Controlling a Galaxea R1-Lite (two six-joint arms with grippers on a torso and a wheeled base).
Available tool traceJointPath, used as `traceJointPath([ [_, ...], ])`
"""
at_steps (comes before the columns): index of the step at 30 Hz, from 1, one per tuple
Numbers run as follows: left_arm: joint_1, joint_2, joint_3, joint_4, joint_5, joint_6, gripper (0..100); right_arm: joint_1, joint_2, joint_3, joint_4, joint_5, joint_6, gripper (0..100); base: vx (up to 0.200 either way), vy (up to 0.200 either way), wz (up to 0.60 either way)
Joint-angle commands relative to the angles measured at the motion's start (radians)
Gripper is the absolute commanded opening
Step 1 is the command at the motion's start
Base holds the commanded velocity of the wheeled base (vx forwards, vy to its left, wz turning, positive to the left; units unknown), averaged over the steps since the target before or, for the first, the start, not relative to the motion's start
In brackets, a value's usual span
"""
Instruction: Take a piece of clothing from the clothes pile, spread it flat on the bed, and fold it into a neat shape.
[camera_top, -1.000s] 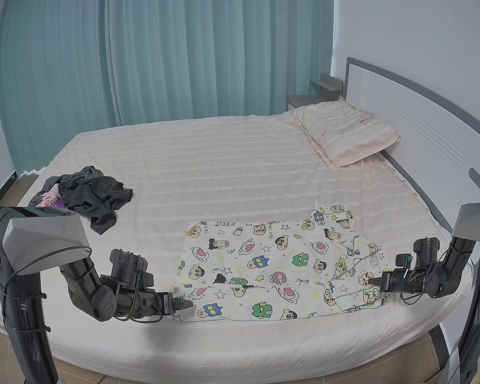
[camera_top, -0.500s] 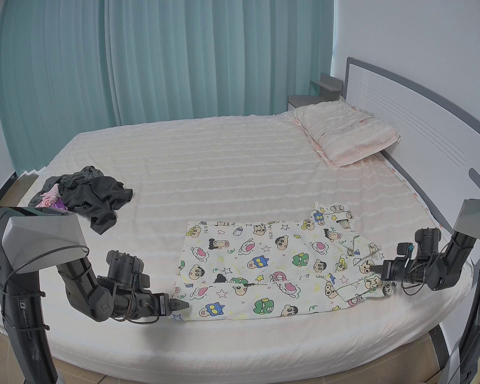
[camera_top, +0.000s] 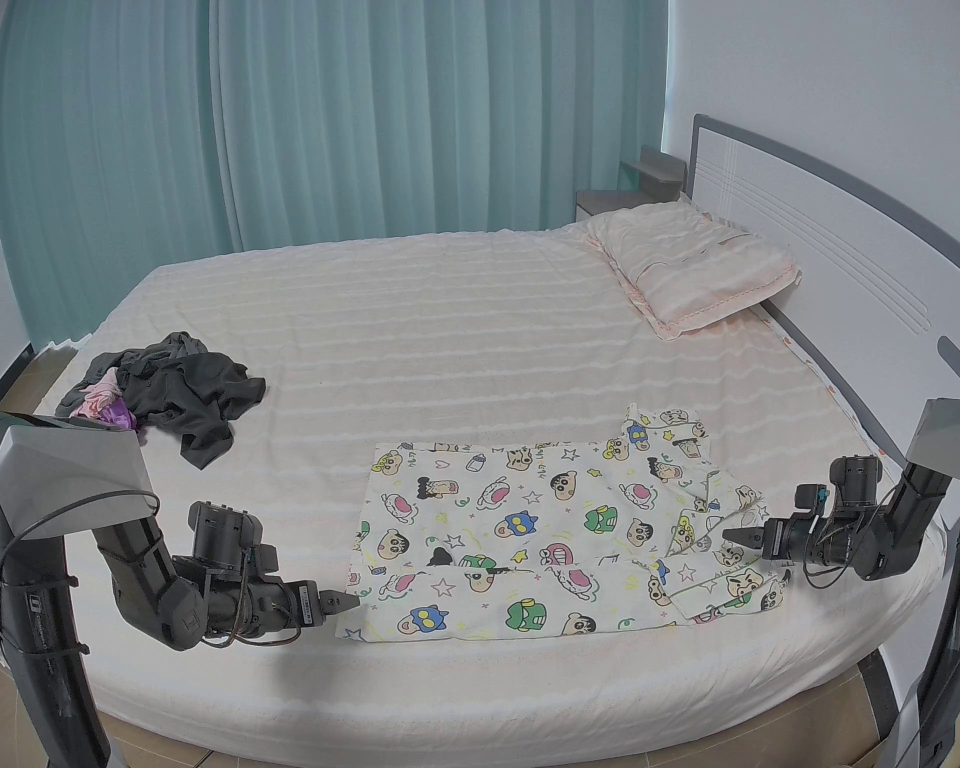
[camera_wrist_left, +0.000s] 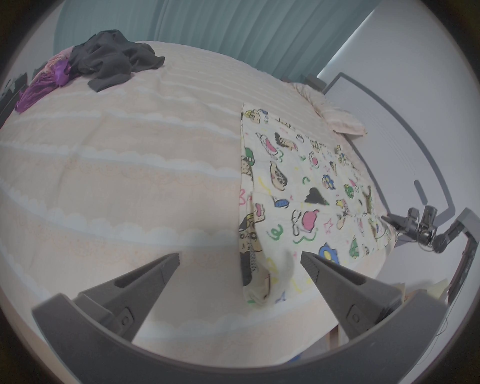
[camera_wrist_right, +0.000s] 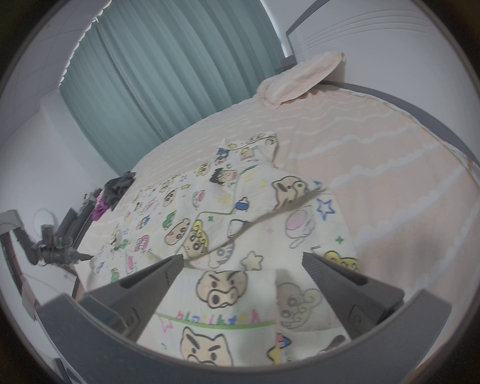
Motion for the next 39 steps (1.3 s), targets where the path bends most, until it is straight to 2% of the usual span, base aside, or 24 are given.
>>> traceJointPath([
  [1,-0.006,-0.098,0.043,-0.032,-0.003,-0.071,100,0.01,-0.047,0.01,-0.003,-0.117,0.054,100,0.0,0.0,0.0],
  [4,-0.028,-0.144,0.034,-0.036,-0.003,-0.183,100,0.037,-0.096,0.033,-0.005,-0.156,0.151,100,0.0,0.0,0.0],
  [5,-0.028,-0.144,0.034,-0.036,-0.003,-0.183,100,0.037,-0.096,0.033,-0.005,-0.156,0.151,100,0.0,0.0,0.0],
  [7,-0.029,-0.152,0.025,-0.041,-0.001,-0.276,100,0.06,-0.145,0.065,-0.003,-0.157,0.18,100,0.0,0.0,0.0],
  [8,-0.029,-0.151,0.026,-0.047,-0.001,-0.287,100,0.067,-0.156,0.073,-0.003,-0.157,0.18,100,0.2,0.0,0.0],
  [16,-0.028,-0.141,0.054,-0.122,-0.001,-0.302,100,0.102,-0.185,0.088,-0.005,-0.165,0.188,100,0.2,0.0,0.0],
  [28,-0.011,-0.137,0.048,-0.135,0.006,-0.342,100,0.116,-0.207,0.109,-0.003,-0.165,0.184,100,0.0,0.0,0.0],
  [39,-0.028,-0.131,0.055,-0.135,0.006,-0.345,100,0.117,-0.207,0.119,-0.005,-0.166,0.178,100,0.0,-0.2,0.0],
])
